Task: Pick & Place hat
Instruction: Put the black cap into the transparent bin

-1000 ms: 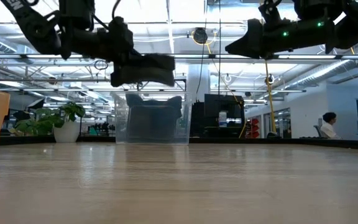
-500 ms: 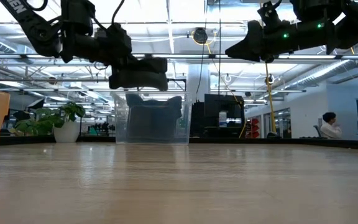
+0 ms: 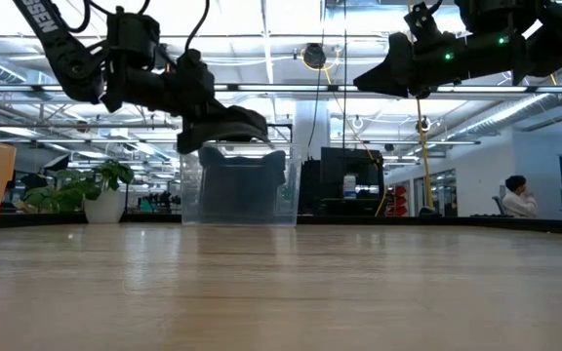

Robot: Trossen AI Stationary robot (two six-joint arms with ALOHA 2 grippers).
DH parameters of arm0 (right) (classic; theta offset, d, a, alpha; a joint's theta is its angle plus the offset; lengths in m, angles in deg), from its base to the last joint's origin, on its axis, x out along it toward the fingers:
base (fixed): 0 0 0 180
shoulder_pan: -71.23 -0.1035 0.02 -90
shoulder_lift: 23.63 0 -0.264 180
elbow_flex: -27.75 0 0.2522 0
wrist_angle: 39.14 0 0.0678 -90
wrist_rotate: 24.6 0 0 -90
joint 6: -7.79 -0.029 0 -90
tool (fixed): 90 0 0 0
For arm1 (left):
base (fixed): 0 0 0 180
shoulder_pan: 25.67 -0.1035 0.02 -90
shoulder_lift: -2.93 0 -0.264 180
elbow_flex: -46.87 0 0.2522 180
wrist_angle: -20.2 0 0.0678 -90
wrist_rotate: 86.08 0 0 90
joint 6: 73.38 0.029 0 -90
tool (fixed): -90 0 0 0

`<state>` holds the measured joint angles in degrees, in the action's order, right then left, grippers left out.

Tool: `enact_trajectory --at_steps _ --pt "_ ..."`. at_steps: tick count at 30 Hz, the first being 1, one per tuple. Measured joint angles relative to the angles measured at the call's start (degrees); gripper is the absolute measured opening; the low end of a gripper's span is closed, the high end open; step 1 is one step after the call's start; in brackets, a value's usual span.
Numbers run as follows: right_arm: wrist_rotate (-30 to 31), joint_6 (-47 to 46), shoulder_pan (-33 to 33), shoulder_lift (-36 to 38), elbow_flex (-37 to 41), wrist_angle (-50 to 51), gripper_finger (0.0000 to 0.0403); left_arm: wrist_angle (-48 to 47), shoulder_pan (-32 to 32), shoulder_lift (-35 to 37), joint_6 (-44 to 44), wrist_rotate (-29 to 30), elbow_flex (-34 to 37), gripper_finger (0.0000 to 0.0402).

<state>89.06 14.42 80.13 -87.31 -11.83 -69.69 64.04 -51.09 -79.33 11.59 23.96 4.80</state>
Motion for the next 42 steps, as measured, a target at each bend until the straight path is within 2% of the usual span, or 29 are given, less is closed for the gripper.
enact_trajectory --at_steps 7,11,19,34,37,42 --pt "0.0 0.0 0.0 0.0 0.0 0.01 0.0089 -0.15 -0.01 -0.28 0.37 -0.31 -0.02 0.0009" --pt "0.0 0.0 0.0 0.0 0.0 0.01 0.0089 1.21 -0.84 -0.27 -0.17 3.01 -0.02 0.0007" --pt "0.0 0.02 0.0 0.0 0.0 0.01 0.0089 2.76 -1.93 -0.26 -1.68 5.6 -0.04 0.0004" --pt "0.0 0.02 0.0 0.0 0.0 0.16 0.0089 6.24 0.45 -0.26 -1.54 5.04 -0.04 0.0016" --pt "0.0 0.02 -0.02 0.0 0.0 0.2 0.0089 6.83 0.86 -0.26 -1.62 5.06 -0.04 0.0009" --pt "0.0 0.02 -0.02 0.0 0.0 0.21 0.0089 7.05 -0.37 -0.26 -5.46 2.73 -0.04 0.0009"
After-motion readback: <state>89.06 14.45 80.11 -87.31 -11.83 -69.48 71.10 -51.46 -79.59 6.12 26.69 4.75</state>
